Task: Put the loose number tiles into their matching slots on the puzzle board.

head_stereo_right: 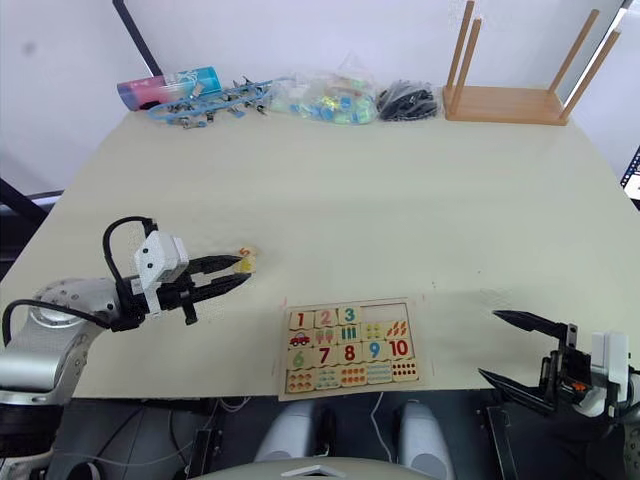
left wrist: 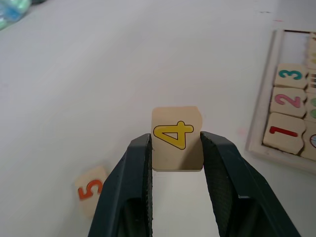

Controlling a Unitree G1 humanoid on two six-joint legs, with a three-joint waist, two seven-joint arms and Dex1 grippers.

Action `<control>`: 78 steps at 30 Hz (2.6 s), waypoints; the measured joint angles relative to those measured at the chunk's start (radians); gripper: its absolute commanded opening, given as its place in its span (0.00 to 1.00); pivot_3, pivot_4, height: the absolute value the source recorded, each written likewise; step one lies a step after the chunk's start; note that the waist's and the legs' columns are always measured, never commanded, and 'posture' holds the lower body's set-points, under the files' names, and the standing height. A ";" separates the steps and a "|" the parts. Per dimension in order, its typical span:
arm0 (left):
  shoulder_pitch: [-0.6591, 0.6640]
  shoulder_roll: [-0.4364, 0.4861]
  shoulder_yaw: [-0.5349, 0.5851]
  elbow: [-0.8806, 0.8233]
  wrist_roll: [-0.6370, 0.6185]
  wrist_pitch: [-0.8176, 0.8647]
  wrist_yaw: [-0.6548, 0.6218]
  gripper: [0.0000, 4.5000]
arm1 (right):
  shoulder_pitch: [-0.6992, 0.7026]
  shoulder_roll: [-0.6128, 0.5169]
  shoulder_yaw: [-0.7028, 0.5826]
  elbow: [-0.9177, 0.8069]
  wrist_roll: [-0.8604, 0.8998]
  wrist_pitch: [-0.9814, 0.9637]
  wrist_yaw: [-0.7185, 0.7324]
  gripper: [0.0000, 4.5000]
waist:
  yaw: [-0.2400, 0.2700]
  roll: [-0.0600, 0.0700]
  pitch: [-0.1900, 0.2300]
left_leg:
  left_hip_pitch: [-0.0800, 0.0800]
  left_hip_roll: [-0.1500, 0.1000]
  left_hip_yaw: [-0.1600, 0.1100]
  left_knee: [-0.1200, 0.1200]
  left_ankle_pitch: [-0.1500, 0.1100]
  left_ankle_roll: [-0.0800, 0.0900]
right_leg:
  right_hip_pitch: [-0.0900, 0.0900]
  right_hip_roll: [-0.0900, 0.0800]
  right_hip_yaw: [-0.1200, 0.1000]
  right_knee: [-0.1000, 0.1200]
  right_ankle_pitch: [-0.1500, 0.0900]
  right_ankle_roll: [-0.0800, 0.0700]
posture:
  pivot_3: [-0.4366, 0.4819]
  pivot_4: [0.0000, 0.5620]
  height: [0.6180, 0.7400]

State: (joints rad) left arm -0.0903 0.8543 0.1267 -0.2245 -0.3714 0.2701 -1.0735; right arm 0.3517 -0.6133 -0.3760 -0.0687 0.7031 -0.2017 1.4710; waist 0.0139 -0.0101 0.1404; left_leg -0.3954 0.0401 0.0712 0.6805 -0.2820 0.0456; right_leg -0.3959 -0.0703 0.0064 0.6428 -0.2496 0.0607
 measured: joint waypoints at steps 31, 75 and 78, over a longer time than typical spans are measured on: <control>-0.470 -0.255 -0.626 -0.111 0.188 0.488 0.049 0.21 | 0.000 0.029 0.008 -0.067 -0.013 0.001 -0.066 1.00 | 0.002 0.000 0.000 | -0.002 -0.002 -0.004 0.003 0.000 0.000 | 0.000 0.008 0.011 0.000 0.002 0.005 | 0.48 0.27 0.98; -0.499 -0.301 -0.727 -0.116 0.243 0.550 0.088 0.21 | 0.006 0.051 0.019 -0.067 -0.036 -0.006 -0.085 1.00 | 0.002 0.000 0.000 | -0.002 -0.002 -0.004 0.003 0.000 0.000 | 0.000 0.008 0.012 0.000 0.002 0.005 | 0.48 0.27 0.98; -0.499 -0.310 -0.727 -0.114 0.251 0.548 0.090 0.21 | 0.006 0.051 0.019 -0.067 -0.036 -0.007 -0.085 1.00 | 0.002 0.000 0.000 | -0.002 -0.002 -0.004 0.003 0.000 0.000 | 0.000 0.008 0.012 0.000 0.002 0.005 | 0.48 0.27 0.98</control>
State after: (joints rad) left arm -0.5890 0.5444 -0.6003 -0.3387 -0.1201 0.8181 -0.9839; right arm 0.3577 -0.5627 -0.3565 -0.1356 0.6670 -0.2086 1.3862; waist 0.0158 -0.0106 0.1407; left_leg -0.3975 0.0384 0.0672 0.6834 -0.2817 0.0458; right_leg -0.3955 -0.0619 0.0179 0.6430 -0.2481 0.0656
